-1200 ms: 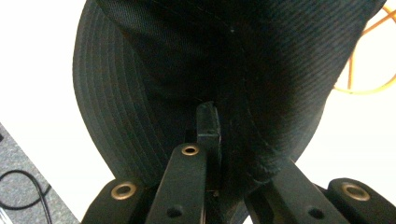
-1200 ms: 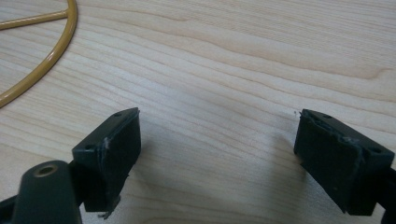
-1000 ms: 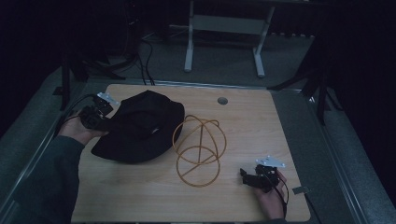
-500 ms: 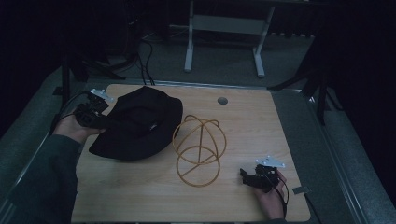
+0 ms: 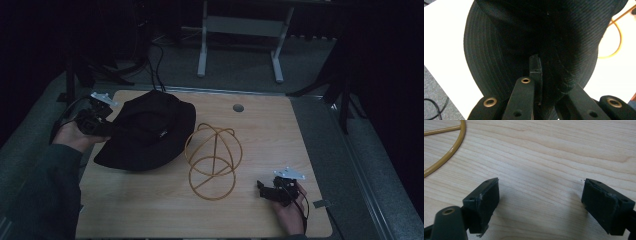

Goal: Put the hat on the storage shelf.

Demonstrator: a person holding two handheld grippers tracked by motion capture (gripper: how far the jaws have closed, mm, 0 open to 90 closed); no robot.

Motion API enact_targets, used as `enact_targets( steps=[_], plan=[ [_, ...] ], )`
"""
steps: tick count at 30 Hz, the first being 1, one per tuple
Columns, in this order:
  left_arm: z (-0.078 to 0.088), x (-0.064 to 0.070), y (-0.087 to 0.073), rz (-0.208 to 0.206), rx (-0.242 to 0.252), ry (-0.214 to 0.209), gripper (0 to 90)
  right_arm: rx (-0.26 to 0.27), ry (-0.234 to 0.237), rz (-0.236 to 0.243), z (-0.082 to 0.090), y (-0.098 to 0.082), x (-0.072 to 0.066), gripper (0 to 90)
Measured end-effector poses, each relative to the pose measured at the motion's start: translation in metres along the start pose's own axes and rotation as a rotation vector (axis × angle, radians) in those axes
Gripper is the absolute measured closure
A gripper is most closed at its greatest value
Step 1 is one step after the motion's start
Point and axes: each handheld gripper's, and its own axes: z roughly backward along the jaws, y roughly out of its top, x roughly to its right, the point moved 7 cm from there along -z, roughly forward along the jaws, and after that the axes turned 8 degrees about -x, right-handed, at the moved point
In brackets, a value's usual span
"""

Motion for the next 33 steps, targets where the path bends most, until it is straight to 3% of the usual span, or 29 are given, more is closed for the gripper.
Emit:
enact_targets(
  steps=[21,33],
  plan=[
    [0.012,0.002,-0.003,0.007,0.051,-0.028,88.3,0.0,0.0,-0.001,0.0,0.0,0.0,14.6],
    [0.025,0.007,-0.002,-0.015,0.078,-0.031,88.3,0.0,0.0,-0.001,0.0,0.0,0.0,14.6]
  ],
)
